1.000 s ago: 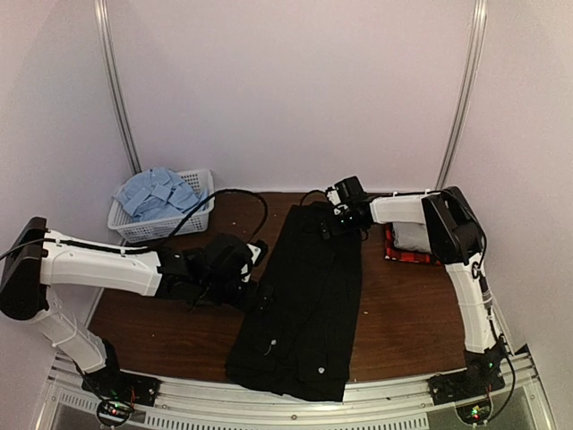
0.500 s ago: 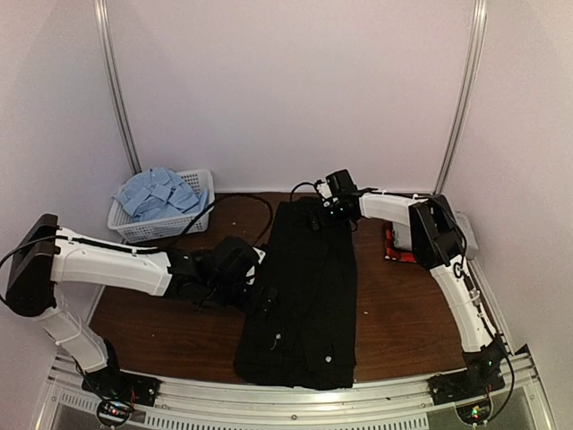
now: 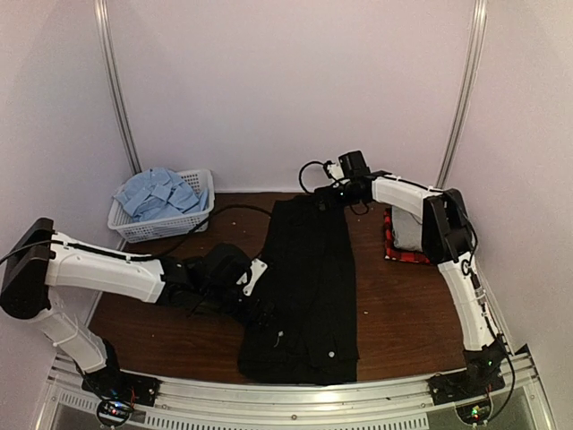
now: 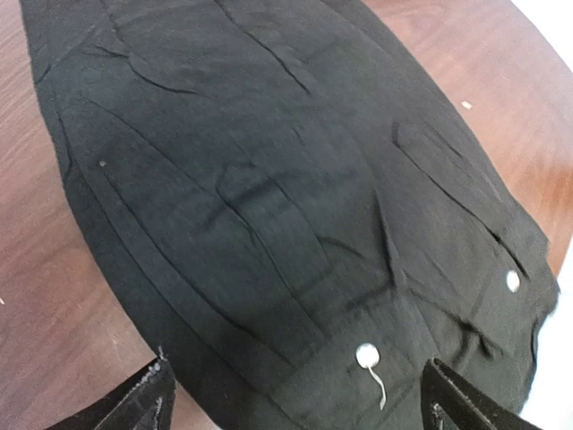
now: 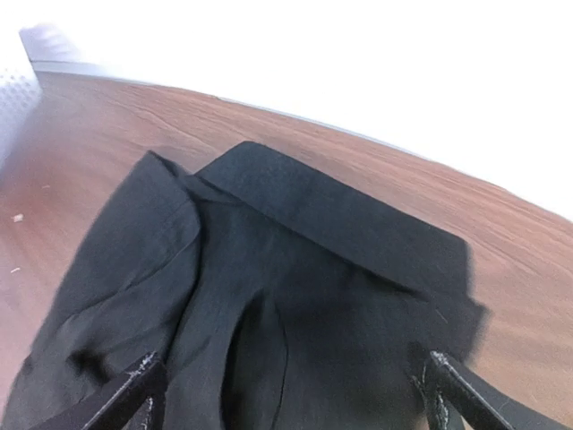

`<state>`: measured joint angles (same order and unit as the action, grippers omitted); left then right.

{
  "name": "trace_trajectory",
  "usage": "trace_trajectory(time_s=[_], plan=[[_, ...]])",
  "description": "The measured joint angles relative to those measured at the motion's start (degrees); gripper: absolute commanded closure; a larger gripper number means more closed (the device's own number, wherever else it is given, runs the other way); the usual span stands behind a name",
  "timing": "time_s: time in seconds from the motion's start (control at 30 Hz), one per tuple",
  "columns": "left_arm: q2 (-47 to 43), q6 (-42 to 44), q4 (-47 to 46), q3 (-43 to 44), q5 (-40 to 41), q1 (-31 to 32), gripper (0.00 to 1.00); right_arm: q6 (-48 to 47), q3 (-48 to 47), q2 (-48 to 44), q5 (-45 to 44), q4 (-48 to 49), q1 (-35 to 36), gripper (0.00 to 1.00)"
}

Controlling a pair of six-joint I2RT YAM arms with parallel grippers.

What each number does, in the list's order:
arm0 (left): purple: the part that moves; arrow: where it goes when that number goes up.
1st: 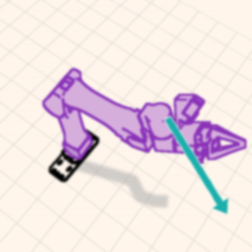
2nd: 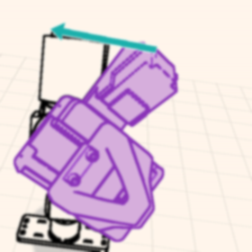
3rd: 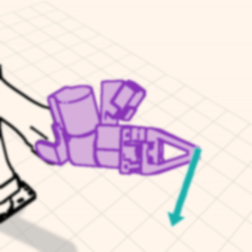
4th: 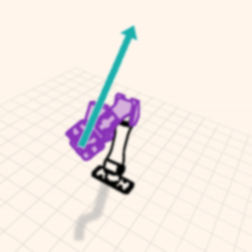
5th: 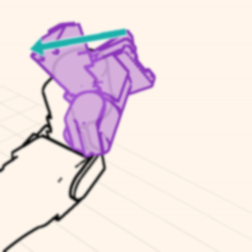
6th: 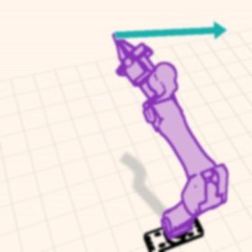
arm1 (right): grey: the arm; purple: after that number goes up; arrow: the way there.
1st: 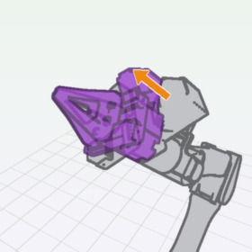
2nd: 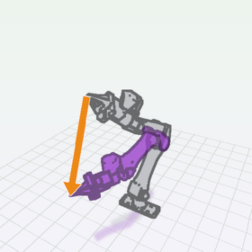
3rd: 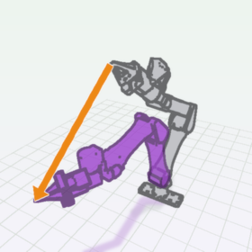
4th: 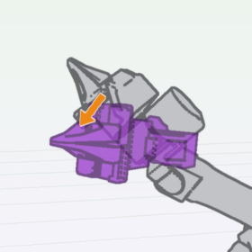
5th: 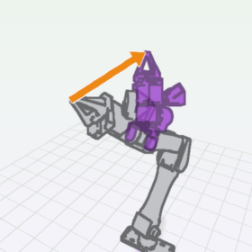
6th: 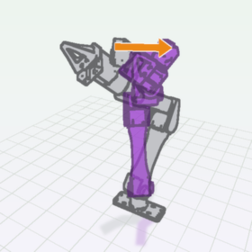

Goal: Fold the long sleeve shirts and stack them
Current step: Adjust the rectangle-folded shirt at the center of the board, then pick up the rectangle-folded shirt from the center of the board.

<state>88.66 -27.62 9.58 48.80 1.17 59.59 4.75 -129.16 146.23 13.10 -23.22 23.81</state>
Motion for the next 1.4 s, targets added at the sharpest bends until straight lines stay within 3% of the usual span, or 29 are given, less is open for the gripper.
trace_trajectory(time_s=[0.2, 0.33, 0.63, 0.8, 1.03, 1.4], plan=[[-7.02, 2.80, -3.54, -6.62, -2.80, 0.52, 0.03, 1.22, 22.23, -22.14, 0.17, 2.25, 0.72, 0.01], [-10.88, 2.58, -4.98, -9.88, -2.80, 0.63, 0.03, 1.46, 38.58, -38.16, -1.88, 3.72, 4.94, 0.02], [-20.59, -3.34, -4.57, -13.53, 4.48, 0.61, 0.03, 6.45, 70.69, -61.26, -9.68, -1.16, 25.75, 0.05], [-22.14, -5.35, -1.29, -10.27, 8.31, 0.09, 0.03, 12.02, 78.64, -71.95, -11.56, -6.91, 37.97, 0.05], [-21.11, -6.43, 2.49, -5.70, 10.64, -0.33, 0.03, 16.92, 78.79, -70.69, -13.44, -10.93, 51.06, 0.06], [-20.76, -7.63, 3.34, -4.68, 10.12, -0.35, 0.03, 15.65, 78.75, -61.02, -14.78, -13.07, 53.09, 0.11]])
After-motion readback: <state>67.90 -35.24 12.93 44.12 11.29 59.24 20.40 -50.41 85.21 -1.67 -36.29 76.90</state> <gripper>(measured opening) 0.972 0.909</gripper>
